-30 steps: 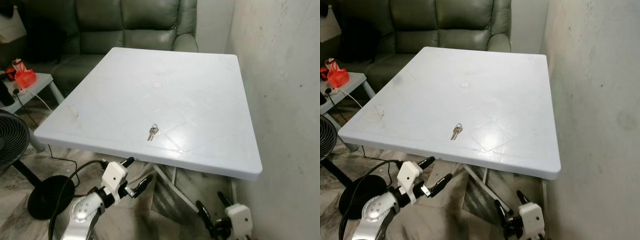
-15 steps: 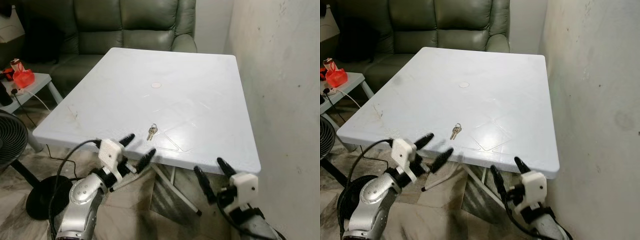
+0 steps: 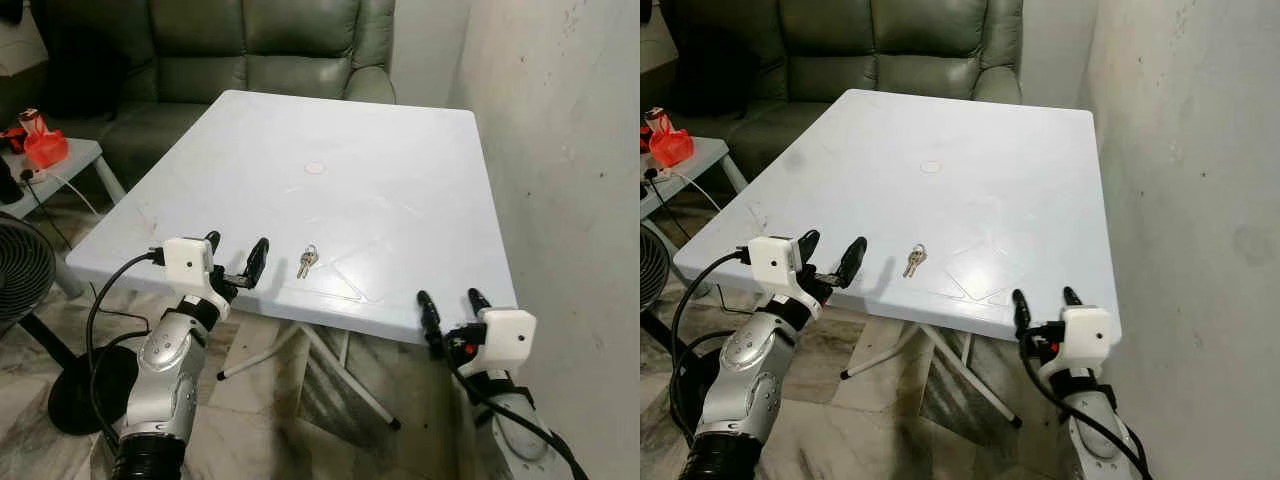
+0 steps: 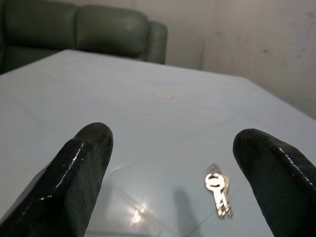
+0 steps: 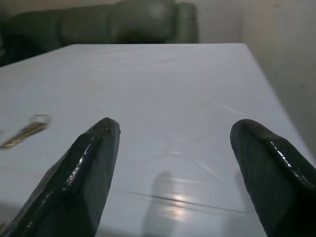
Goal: Hang keys on a hook
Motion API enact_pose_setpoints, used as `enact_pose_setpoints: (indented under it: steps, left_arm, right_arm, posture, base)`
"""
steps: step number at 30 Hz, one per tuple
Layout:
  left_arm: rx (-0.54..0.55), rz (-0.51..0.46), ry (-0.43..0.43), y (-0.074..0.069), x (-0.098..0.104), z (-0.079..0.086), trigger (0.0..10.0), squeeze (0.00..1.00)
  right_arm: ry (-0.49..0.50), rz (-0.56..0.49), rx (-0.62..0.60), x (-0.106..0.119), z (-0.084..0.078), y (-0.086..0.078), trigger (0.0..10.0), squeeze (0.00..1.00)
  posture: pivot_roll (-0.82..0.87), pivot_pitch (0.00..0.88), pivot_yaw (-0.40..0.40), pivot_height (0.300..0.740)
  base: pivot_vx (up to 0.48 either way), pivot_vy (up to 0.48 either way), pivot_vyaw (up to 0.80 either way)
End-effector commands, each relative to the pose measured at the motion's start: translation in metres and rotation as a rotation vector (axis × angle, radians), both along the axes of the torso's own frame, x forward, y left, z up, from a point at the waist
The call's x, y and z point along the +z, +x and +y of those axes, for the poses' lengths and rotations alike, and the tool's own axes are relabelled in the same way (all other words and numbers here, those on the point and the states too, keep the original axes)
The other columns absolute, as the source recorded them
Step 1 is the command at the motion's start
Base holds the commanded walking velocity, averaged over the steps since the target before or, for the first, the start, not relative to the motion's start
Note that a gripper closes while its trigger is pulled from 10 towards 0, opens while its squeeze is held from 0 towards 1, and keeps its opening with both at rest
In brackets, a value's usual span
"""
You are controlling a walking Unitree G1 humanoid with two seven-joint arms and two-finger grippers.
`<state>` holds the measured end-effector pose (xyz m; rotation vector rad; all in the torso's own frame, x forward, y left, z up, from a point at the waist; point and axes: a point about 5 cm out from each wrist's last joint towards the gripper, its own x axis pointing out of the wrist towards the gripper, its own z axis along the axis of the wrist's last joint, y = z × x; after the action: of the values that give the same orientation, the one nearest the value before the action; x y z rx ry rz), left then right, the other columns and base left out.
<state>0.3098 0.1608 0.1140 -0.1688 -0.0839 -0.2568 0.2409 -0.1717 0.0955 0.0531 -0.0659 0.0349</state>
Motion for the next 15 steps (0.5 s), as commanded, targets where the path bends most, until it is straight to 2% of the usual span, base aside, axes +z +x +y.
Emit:
enact_pose_setpoints:
  steps: [1, 7, 15]
  left_arm:
    - [0.040, 0.009, -0.007, 0.004, 0.000, 0.007, 10.0, 0.00]
    - [0.089, 0.020, -0.050, 0.013, 0.005, 0.018, 10.0, 0.00]
    - [0.114, 0.001, -0.047, 0.022, 0.012, 0.027, 10.0, 0.00]
  right_arm:
    - [0.003, 0.013, -0.045, -0.002, -0.005, 0.002, 10.0, 0.00]
    - [0.009, 0.005, -0.096, 0.001, -0.012, 0.004, 10.0, 0.00]
    - [0.008, -0.006, -0.131, 0.004, -0.017, 0.008, 10.0, 0.00]
  posture:
    - [-0.03, 0.000, 0.020, 0.732]
    - [-0.04, 0.000, 0.023, 0.732]
    - [-0.05, 0.000, 0.025, 0.732]
  base:
    - [0.000, 0.000, 0.00]
    - [0.000, 0.000, 0.00]
    - [0.000, 0.000, 0.00]
